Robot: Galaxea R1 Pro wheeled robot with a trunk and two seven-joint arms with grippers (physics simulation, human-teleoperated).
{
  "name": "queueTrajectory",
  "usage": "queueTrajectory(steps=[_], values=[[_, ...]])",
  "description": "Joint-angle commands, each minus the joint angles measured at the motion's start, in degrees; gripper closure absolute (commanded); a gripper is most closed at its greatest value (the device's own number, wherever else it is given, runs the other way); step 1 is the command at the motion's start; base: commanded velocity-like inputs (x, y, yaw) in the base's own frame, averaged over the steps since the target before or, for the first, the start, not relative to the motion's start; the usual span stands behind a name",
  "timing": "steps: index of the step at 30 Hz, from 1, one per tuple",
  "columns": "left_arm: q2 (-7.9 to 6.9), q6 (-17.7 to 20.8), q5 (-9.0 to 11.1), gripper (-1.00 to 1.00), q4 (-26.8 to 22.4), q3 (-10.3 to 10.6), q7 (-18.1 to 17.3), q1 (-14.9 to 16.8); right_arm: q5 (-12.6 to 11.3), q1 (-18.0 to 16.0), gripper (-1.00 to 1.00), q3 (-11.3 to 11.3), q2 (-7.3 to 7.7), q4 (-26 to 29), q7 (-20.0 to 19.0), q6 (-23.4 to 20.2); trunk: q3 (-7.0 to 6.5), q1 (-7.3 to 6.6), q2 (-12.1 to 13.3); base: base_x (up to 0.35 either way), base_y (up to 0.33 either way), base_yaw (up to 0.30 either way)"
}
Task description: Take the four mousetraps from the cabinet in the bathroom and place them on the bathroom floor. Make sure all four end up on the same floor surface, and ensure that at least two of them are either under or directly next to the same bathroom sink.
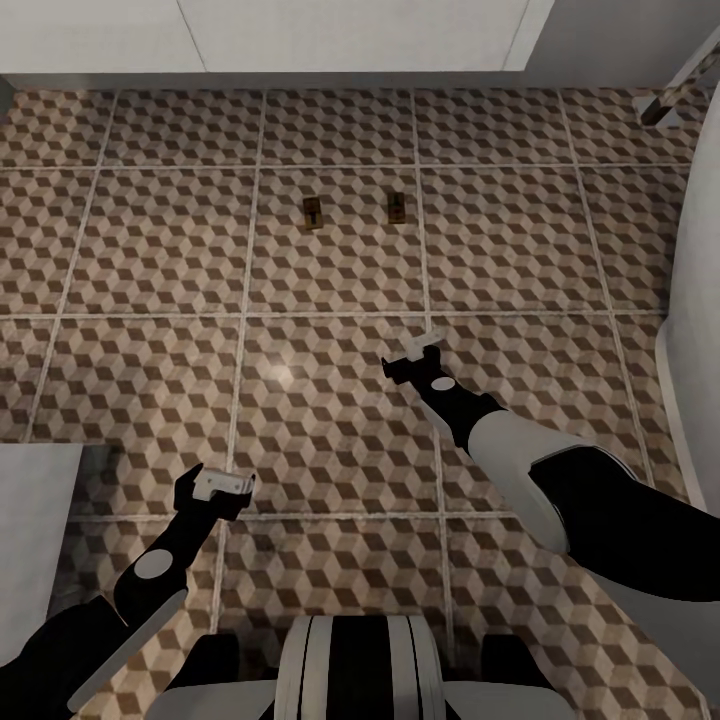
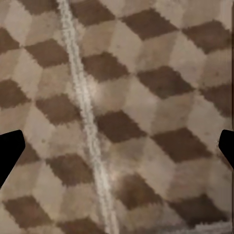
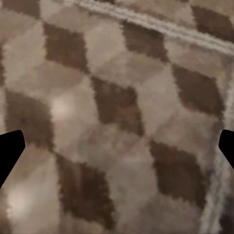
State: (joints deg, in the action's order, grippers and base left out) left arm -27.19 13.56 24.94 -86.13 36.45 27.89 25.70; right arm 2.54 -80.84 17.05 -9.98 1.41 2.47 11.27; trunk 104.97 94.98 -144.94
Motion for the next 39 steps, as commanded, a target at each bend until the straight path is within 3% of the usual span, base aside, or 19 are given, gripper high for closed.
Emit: queueTrajectory(steps=[1,39], values=[[-0.06,0.1,0.4,-1.00,-0.2,0.2,0.5,0.1,0.3,0.0,-1.00,0.2,-0.02,-0.1,0.3,0.2,0.03,-0.01,0.0,0.000,0.000,0.000],[0.56,0.1,0.2,-1.00,-2.7,-0.4,0.4,0.1,0.4,0.0,-1.00,0.2,-0.02,-0.1,0.3,0.2,0.03,-0.01,0.0,0.000,0.000,0.000]])
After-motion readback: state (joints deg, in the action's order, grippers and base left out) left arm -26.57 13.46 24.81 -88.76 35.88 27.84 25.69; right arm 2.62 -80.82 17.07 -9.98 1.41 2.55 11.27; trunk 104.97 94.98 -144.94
